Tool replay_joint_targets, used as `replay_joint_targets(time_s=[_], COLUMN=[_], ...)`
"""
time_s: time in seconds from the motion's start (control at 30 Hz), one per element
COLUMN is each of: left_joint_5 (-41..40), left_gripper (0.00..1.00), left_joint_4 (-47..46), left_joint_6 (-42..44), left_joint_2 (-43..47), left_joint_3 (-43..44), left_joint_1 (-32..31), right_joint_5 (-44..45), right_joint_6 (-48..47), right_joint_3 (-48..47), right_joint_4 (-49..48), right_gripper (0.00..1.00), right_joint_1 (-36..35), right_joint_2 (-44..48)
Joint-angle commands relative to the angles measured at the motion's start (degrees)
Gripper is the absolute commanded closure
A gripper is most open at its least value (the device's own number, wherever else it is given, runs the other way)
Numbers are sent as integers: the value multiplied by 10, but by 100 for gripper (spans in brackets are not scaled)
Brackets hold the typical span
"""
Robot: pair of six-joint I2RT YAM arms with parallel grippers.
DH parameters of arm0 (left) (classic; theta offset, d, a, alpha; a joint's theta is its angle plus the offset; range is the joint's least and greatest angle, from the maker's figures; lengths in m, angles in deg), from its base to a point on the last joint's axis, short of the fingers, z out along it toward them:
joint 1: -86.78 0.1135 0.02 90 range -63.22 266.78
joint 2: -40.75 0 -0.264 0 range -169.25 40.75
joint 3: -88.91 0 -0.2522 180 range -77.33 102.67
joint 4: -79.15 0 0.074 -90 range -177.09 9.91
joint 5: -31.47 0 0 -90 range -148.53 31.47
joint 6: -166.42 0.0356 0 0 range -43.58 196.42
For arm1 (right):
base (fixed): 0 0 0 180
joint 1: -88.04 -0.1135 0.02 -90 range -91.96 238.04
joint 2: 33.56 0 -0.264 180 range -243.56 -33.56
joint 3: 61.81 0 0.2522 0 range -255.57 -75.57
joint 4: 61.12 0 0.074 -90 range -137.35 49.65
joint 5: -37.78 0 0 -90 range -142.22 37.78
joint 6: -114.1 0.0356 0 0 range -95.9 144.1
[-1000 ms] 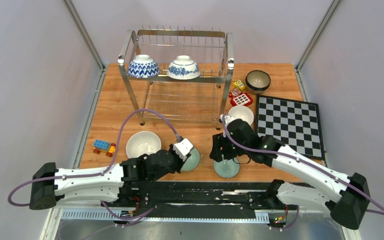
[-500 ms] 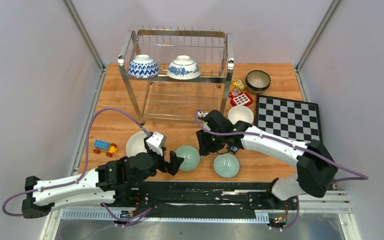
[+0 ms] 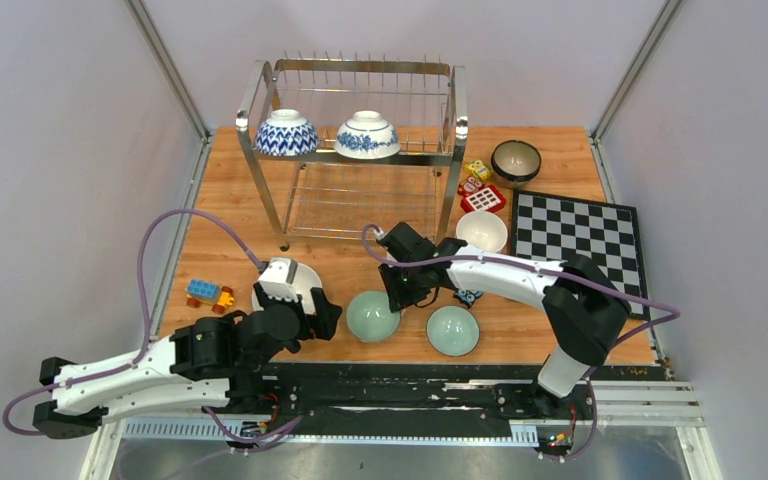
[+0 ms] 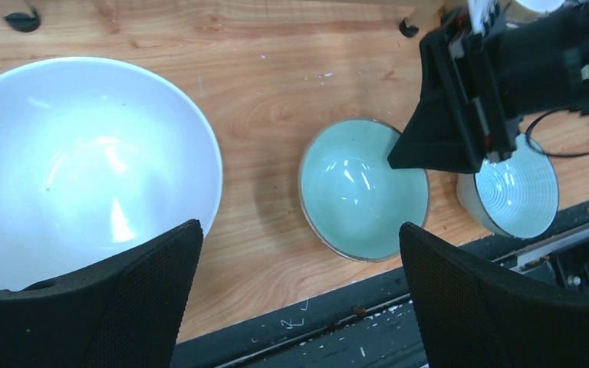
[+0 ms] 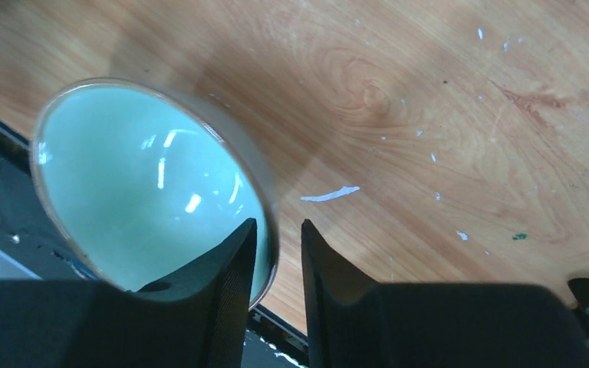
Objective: Unload the bowls from the dish rack
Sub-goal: Adjust the bowl at the center of the board.
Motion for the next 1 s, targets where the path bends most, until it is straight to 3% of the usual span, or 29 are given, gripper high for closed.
replay_joint_targets(time_s=[0.0, 0.13, 0.37, 0.67, 0.73, 0.83, 0.97], left_joint_5=[-48, -52, -62, -80, -76, -66, -70], left_gripper=[0, 0, 0, 0, 0, 0, 0], left_joint_4=[81, 92, 104, 122, 117, 114, 116], left_joint_6=[-76, -69, -100, -114, -110, -101, -109], left_joint_2=[2, 20, 88, 93, 80, 59, 32], left_joint_3=[42, 47, 13, 10, 13, 20, 23], left_joint_1=[-2, -3, -2, -2, -2, -3, -2], right_joint_5=[36, 58, 97, 155, 146, 141, 140], right_joint_6=[12, 32, 82, 125, 120, 115, 111], right_joint_3=[-18, -19, -7, -4, -5, 7, 19], right_joint_4=[28, 28, 28, 23, 23, 15, 17], right_gripper=[73, 87, 96, 97, 90, 65, 45], right_joint_1=[-6, -5, -6, -5, -5, -6, -6], right_joint_2=[-23, -29, -13, -6, -10, 2, 29])
